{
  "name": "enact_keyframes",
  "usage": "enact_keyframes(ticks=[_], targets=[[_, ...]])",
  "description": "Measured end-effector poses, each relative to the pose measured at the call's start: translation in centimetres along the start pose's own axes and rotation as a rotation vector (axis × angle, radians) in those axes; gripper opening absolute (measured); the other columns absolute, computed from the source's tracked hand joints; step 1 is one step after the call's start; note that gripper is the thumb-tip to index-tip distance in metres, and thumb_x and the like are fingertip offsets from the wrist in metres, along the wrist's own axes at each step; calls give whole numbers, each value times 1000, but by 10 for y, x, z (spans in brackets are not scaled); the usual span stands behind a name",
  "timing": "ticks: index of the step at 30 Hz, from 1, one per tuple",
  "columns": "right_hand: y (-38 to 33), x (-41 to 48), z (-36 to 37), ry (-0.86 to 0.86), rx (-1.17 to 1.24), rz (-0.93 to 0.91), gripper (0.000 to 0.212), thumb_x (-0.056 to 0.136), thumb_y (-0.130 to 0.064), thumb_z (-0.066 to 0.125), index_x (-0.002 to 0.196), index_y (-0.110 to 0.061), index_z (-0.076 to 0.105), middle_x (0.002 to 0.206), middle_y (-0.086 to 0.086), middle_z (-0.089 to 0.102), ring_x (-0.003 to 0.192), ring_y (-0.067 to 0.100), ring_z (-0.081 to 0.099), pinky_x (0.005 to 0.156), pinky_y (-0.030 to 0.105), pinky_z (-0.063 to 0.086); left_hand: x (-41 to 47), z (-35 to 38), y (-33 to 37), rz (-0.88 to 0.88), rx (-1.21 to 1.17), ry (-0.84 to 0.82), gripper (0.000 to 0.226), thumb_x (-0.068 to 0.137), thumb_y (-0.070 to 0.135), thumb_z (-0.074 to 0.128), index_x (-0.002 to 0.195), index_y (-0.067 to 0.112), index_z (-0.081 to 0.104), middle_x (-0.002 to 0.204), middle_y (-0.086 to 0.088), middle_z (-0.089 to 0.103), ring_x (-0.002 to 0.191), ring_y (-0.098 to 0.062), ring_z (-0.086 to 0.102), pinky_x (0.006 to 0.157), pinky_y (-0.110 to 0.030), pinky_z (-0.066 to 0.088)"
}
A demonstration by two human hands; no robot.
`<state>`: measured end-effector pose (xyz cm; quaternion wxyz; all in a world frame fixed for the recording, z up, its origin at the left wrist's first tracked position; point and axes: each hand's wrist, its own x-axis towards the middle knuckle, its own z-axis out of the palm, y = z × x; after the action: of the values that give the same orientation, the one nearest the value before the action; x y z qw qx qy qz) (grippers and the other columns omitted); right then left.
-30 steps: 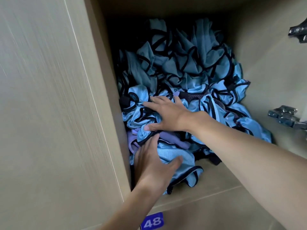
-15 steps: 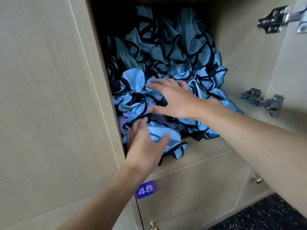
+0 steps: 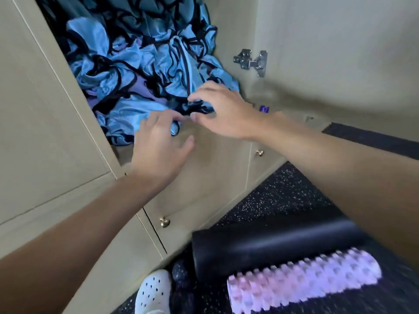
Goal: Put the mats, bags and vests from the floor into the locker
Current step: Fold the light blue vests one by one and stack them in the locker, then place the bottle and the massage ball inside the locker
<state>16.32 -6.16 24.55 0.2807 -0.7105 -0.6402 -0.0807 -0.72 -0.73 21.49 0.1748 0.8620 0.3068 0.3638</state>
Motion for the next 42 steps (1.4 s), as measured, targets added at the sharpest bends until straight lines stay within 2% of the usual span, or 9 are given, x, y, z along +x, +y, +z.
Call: enact_keyframes(ticks=[7, 13, 22, 26, 28, 31, 34, 38, 42], targets=[[30, -146, 0, -66, -58, 232, 35, 92, -36, 56, 123, -19, 62, 124, 3, 56, 106, 18, 54, 101, 45, 40, -78, 76, 40, 92, -89, -495, 32, 82, 25, 70, 111, 19, 60, 106, -1, 64, 105, -24, 60, 95, -42, 47], [69, -300, -9, -114, -52, 554, 29, 93, -33, 55, 117, -19, 64, 116, 3, 59, 110, 24, 57, 98, 49, 43, -156, 162, 73, 199, -123, -816, 28, 82, 34, 71, 104, 23, 58, 102, 2, 63, 98, -20, 61, 90, -41, 50], [125, -556, -18, -120, 36, 1182, 27, 96, -22, 56, 119, -11, 64, 114, 4, 63, 104, 22, 59, 94, 38, 48, -300, 308, 169, 316, -151, -1212, 42, 88, 41, 66, 124, 22, 55, 121, 4, 59, 111, -18, 56, 97, -37, 46], [138, -659, -7, -130, -8, 1469, 24, 93, -26, 57, 116, -19, 63, 118, 8, 59, 113, 31, 56, 96, 44, 46, -357, 364, 200, 397, -105, -1404, 50, 91, 45, 63, 134, 25, 47, 136, 2, 48, 123, -22, 51, 101, -46, 44], [139, -695, 3, -226, -125, 1543, 36, 92, -32, 57, 126, -22, 56, 128, 7, 51, 123, 32, 46, 100, 46, 41, -381, 391, 204, 456, -12, -1472, 58, 92, 46, 62, 142, 26, 40, 146, 2, 40, 130, -24, 44, 104, -47, 42], [138, -727, 14, -454, -310, 1467, 74, 83, -44, 65, 147, -29, 30, 148, 0, 30, 139, 26, 21, 110, 53, 24, -410, 424, 198, 577, 209, -1523, 79, 90, 52, 62, 154, 31, 21, 164, -1, 11, 150, -28, 12, 117, -53, 24], [148, -741, 20, -586, -446, 1306, 90, 82, -47, 65, 152, -32, 10, 157, -2, 15, 146, 25, 6, 114, 58, 11, -428, 446, 193, 640, 367, -1514, 93, 87, 55, 65, 155, 43, 3, 164, 1, -19, 150, -31, -17, 118, -64, 7], [164, -741, 20, -803, -612, 1124, 105, 84, -37, 71, 153, -29, -7, 161, 3, 7, 147, 32, 5, 113, 59, 9, -428, 452, 193, 654, 396, -1479, 97, 83, 55, 69, 153, 48, 3, 164, 3, -18, 150, -30, -17, 113, -70, 10], [171, -737, 13, -768, -755, 995, 105, 72, -43, 80, 148, -23, 11, 148, 1, 32, 136, 29, 29, 111, 55, 15, -422, 454, 196, 652, 363, -1484, 91, 86, 52, 68, 154, 44, 9, 165, 3, -9, 151, -30, -10, 114, -69, 14]])
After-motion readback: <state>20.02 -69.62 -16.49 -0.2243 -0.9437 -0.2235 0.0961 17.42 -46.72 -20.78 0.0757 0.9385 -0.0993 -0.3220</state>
